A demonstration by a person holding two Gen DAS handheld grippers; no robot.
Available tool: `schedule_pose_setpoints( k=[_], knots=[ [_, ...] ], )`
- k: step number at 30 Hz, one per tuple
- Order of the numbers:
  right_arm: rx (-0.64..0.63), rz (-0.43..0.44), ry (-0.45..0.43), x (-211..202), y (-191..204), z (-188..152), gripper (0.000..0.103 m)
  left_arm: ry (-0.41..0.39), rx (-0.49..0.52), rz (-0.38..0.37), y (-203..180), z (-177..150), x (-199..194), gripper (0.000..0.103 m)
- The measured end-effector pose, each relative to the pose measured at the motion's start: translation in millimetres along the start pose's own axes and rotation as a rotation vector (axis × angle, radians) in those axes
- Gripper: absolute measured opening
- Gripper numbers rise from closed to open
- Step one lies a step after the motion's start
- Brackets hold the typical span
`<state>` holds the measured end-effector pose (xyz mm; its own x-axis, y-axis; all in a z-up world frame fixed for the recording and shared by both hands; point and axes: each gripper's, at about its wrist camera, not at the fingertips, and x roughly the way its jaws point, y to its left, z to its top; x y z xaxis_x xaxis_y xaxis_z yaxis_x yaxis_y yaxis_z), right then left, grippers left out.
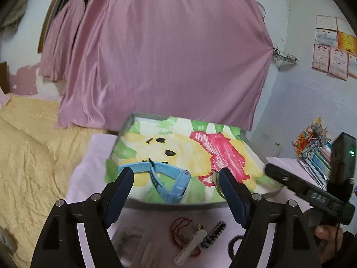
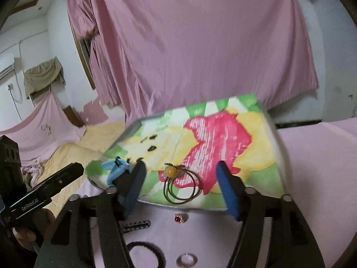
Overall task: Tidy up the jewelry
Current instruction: 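Carry both items into the grey tray and open both tools, then grasp the grey watch holder with the left tool while the right tool grasps the black hair tie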
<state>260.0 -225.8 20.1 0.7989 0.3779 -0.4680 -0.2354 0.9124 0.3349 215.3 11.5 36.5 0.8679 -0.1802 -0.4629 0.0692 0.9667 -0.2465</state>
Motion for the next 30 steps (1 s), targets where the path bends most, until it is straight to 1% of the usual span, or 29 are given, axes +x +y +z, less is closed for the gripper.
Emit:
schedule_pose_setpoints(
  k=[1, 4, 6, 8, 12, 16, 18, 20, 25, 30],
  knots=[
    [-0.003, 0.001, -0.027, -9, 1, -2, 0.072, -0.015, 0.006, 0.006, 0, -2, -7, 0.084],
    [-0.015, -0.004, -0.095, -34, 8, -10, 0.076, -0.062, 0.034, 0.029, -2, -8, -27, 0.095],
    [-0.018, -0.004, -0.139, -49, 13, -18, 0.078, -0.099, 0.059, 0.051, -3, -13, -40, 0.098],
    [-0.022, 0.002, -0.179, -63, 18, -27, 0.084, -0.144, 0.088, 0.071, -3, -19, -53, 0.1],
    [-0.057, -0.012, -0.244, -80, 32, -46, 0.084, -0.192, 0.12, 0.088, -2, -30, -73, 0.102],
    [-0.115, -0.058, -0.296, -91, 47, -65, 0.084, -0.198, 0.128, 0.095, 4, -41, -84, 0.102],
    [-0.137, -0.076, -0.284, -91, 52, -73, 0.084, -0.198, 0.129, 0.098, 8, -45, -87, 0.102],
    [-0.156, -0.084, -0.251, -92, 57, -80, 0.084, -0.181, 0.135, 0.103, 14, -49, -89, 0.102],
    [-0.178, -0.092, -0.166, -87, 65, -97, 0.084, -0.119, 0.146, 0.111, 29, -58, -83, 0.102],
    [-0.189, -0.093, -0.085, -74, 70, -106, 0.084, -0.046, 0.152, 0.094, 37, -61, -73, 0.102]
  ],
)
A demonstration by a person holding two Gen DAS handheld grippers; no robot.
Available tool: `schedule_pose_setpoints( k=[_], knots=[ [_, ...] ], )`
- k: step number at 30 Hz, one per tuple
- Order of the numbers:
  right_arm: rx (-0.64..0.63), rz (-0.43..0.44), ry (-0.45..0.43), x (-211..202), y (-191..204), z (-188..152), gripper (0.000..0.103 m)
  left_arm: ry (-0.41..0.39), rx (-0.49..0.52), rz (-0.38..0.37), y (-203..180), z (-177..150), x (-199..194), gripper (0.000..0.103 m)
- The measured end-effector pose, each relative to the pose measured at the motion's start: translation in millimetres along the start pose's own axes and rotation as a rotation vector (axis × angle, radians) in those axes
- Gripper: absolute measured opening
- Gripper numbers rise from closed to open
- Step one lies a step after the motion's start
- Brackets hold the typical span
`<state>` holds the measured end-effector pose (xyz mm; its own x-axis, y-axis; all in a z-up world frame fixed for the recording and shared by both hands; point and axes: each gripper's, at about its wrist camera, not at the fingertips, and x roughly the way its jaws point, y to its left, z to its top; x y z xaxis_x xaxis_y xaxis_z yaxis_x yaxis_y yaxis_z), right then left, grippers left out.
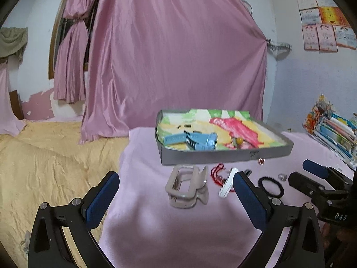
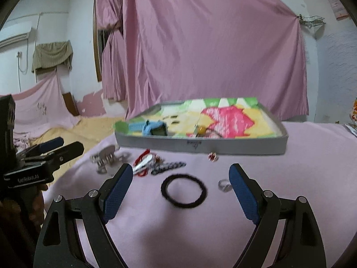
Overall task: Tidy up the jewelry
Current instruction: 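Grasp the grey watch holder with the left tool while the right tool grasps the black hair tie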
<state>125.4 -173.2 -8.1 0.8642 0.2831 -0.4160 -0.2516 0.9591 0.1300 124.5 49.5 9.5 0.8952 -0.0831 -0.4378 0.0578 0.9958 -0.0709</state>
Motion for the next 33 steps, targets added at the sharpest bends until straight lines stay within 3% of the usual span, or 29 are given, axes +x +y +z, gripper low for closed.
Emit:
schedule_pose_setpoints(
  k=[7, 9, 11, 18, 20, 28, 31, 33],
  knots=[
    [-0.029, -0.024, 0.109, 17, 6, 3, 0.084, 0.142, -0.016, -0.01, 5, 1, 26, 0.102],
    [-0.038, -0.021, 0.14, 24, 7, 5, 0.079, 0.175, -0.027, -0.013, 6, 1, 33, 0.102],
    [-0.048, -0.015, 0.184, 31, 9, 6, 0.067, 0.207, -0.027, -0.017, 6, 2, 39, 0.102],
    [-0.043, 0.014, 0.275, 49, 9, 6, 0.049, 0.275, 0.004, -0.02, 0, 5, 53, 0.102],
    [-0.051, 0.024, 0.29, 52, 11, 5, 0.039, 0.271, 0.013, -0.022, -3, 6, 54, 0.097],
    [-0.068, 0.035, 0.327, 60, 16, 5, 0.015, 0.297, -0.001, -0.076, -5, 6, 61, 0.049],
    [-0.09, 0.048, 0.329, 61, 20, 5, 0.006, 0.299, -0.007, -0.084, -7, 5, 61, 0.048],
    [-0.093, 0.058, 0.328, 61, 19, 5, 0.005, 0.298, -0.009, -0.088, -7, 6, 60, 0.048]
  ],
)
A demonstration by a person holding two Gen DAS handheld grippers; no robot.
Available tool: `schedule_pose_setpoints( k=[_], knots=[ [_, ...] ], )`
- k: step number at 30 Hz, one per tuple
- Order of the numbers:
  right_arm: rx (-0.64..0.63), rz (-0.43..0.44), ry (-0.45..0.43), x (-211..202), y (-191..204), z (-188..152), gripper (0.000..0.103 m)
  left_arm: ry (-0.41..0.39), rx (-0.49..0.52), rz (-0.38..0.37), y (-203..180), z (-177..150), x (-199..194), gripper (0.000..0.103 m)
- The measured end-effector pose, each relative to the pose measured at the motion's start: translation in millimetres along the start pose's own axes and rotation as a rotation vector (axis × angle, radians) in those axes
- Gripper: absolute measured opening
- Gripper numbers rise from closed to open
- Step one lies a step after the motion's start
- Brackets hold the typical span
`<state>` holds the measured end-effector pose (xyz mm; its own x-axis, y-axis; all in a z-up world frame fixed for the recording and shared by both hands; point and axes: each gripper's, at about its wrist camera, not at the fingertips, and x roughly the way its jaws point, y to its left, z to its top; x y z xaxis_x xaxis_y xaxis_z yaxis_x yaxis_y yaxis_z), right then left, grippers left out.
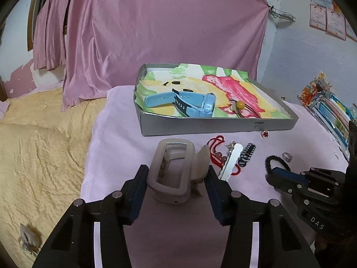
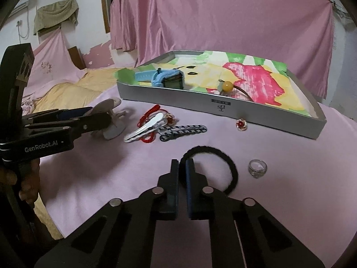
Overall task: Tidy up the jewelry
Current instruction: 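Grasp the grey watch holder with the left tool while the right tool grasps the black hair tie, then lower the watch holder and hair tie into the tray and release both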
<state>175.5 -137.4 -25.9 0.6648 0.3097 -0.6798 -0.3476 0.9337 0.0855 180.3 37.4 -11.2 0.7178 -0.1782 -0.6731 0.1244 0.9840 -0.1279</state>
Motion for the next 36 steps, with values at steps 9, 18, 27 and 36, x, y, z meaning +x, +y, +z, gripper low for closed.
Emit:
schedule_pose_setpoints(
  k=[9, 18, 27, 36],
  knots=[
    [0.03, 0.034, -0.135, -29, -15, 11, 0.005, -0.098, -0.036, -0.054, -11, 8, -18, 0.047],
    [0.038, -0.015, -0.256, -53, -48, 35, 0.005, -0.214, -0.033, -0.095, -43, 35, -25, 0.047],
    [0.129, 0.027, -0.239, -31, -111, 72, 0.005, -0.189, -0.083, -0.151, -70, 79, 15, 0.047],
    [0.156, 0.06, -0.105, 29, -138, 89, 0.005, -0.057, -0.058, -0.108, -90, 94, 71, 0.047]
  ],
)
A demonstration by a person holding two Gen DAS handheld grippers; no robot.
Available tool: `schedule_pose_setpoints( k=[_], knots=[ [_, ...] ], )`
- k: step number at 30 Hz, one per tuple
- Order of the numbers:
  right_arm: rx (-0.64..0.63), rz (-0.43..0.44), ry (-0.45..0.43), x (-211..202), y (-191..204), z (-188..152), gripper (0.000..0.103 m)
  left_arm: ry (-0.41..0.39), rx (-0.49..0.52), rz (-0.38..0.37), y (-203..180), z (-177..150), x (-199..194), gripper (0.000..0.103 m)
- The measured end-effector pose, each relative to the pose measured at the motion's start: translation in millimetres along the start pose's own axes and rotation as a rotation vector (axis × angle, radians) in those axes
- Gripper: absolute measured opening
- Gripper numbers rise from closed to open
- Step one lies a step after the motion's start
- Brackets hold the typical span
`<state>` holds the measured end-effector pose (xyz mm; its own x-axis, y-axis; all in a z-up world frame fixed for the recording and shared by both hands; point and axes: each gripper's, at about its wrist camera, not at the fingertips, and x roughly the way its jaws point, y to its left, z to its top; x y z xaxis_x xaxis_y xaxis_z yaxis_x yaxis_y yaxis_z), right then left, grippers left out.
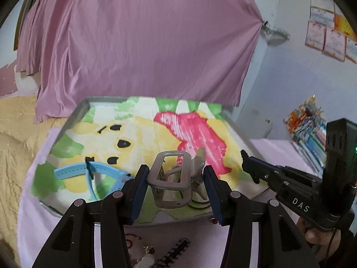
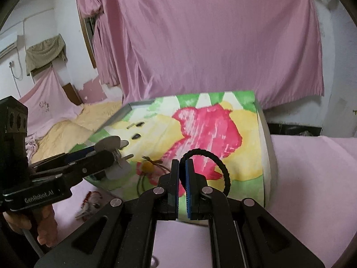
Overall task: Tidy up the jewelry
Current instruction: 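Lower the watch holder and hair tie into the tray and release both, then grasp the white hair clip with the left tool while the right tool grasps the silver ring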
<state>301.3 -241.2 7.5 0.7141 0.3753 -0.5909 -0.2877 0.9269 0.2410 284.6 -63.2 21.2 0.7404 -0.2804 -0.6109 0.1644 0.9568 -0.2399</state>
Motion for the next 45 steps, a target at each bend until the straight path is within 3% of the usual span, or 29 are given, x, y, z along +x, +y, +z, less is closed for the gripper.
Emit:
schedule_pose_setpoints(
  k=[9, 15, 19, 22, 27, 29, 33, 35, 41, 45],
  knots=[
    [0.027, -0.025, 0.121, 37, -9, -8, 0.005, 0.075, 0.008, 0.045, 1, -6, 23, 0.048],
    [0.026, -0.026, 0.136, 38, -8, -8, 0.008, 0.082, -0.003, 0.03, 2, -7, 22, 0.048],
    [0.027, -0.031, 0.119, 31, -6, -9, 0.031, 0.046, -0.019, 0.008, 4, -8, 14, 0.059],
    [0.024, -0.051, 0.093, 21, -6, -10, 0.035, -0.006, -0.021, 0.013, 3, -8, 1, 0.064],
    [0.034, -0.05, 0.01, -2, -6, -12, 0.038, -0.084, -0.036, 0.024, 5, -10, -21, 0.073],
    [0.039, -0.054, -0.039, -14, -4, -14, 0.052, -0.115, -0.041, 0.037, 7, -12, -30, 0.078],
    [0.035, -0.068, -0.136, -41, 4, -20, 0.062, -0.166, -0.05, 0.061, 10, -18, -51, 0.091],
    [0.031, -0.08, -0.179, -55, 8, -26, 0.077, -0.203, -0.051, 0.088, 11, -23, -62, 0.099],
    [0.016, -0.134, -0.323, -95, 24, -48, 0.09, -0.32, -0.017, 0.119, 11, -42, -99, 0.102],
    [-0.022, -0.155, -0.4, -117, 37, -63, 0.091, -0.365, 0.007, 0.136, 13, -56, -117, 0.102]
  ],
)
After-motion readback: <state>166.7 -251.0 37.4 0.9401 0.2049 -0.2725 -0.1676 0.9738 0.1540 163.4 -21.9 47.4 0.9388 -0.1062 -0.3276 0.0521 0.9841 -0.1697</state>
